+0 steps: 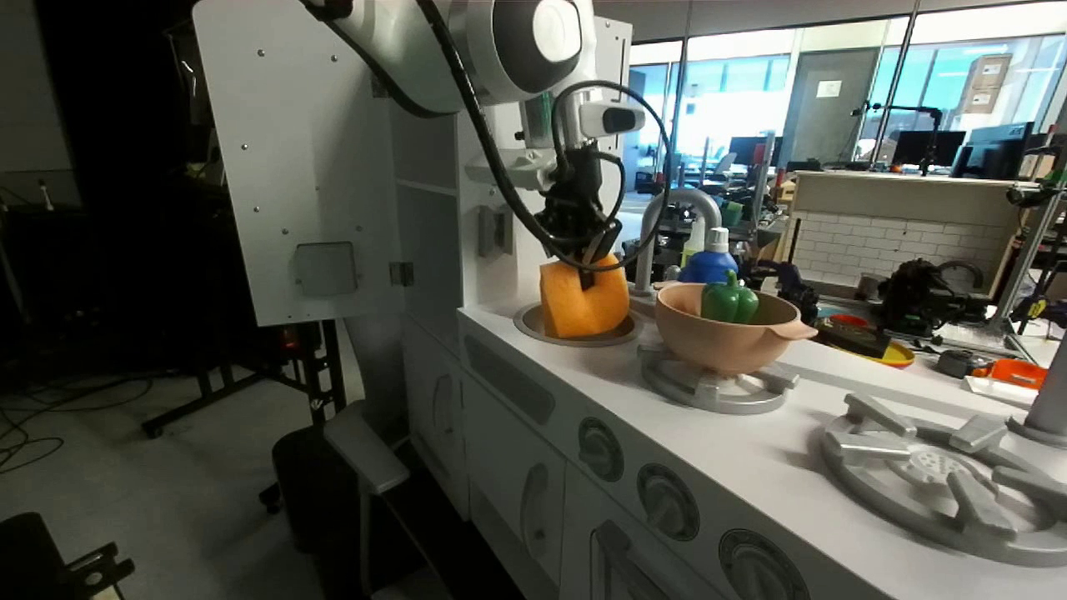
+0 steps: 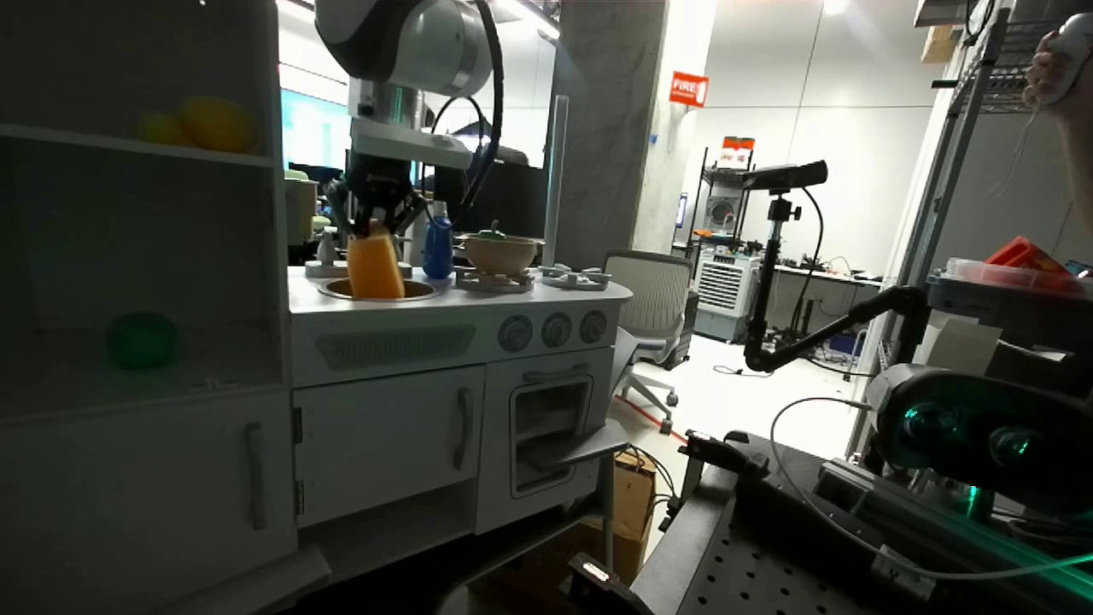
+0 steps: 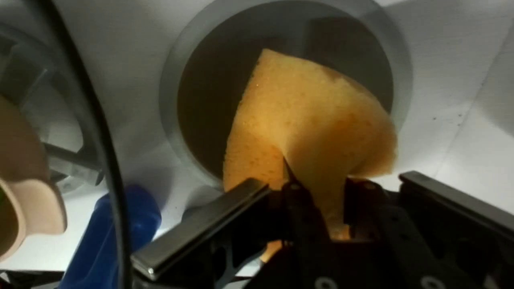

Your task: Open the top cabinet on the left, place the green pear and yellow sponge on the bottom shelf of the open cabinet

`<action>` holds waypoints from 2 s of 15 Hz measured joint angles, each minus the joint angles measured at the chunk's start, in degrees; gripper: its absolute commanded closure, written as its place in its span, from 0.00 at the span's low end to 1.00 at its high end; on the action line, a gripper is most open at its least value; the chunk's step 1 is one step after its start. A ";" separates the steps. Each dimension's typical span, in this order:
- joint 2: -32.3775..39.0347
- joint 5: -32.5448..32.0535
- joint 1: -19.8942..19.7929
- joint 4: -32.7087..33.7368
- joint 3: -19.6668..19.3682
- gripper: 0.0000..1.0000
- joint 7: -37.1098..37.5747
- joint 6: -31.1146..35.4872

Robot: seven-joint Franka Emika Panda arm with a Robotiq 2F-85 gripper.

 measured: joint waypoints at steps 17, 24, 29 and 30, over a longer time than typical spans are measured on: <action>-31.70 -2.15 0.85 -39.01 8.48 0.97 -27.26 0.29; -34.43 -13.96 8.12 -52.12 10.72 0.97 -13.06 21.62; -29.59 -32.58 18.71 -50.89 1.12 0.97 10.26 34.64; -28.15 -35.77 21.98 -49.59 -2.63 0.97 14.95 36.61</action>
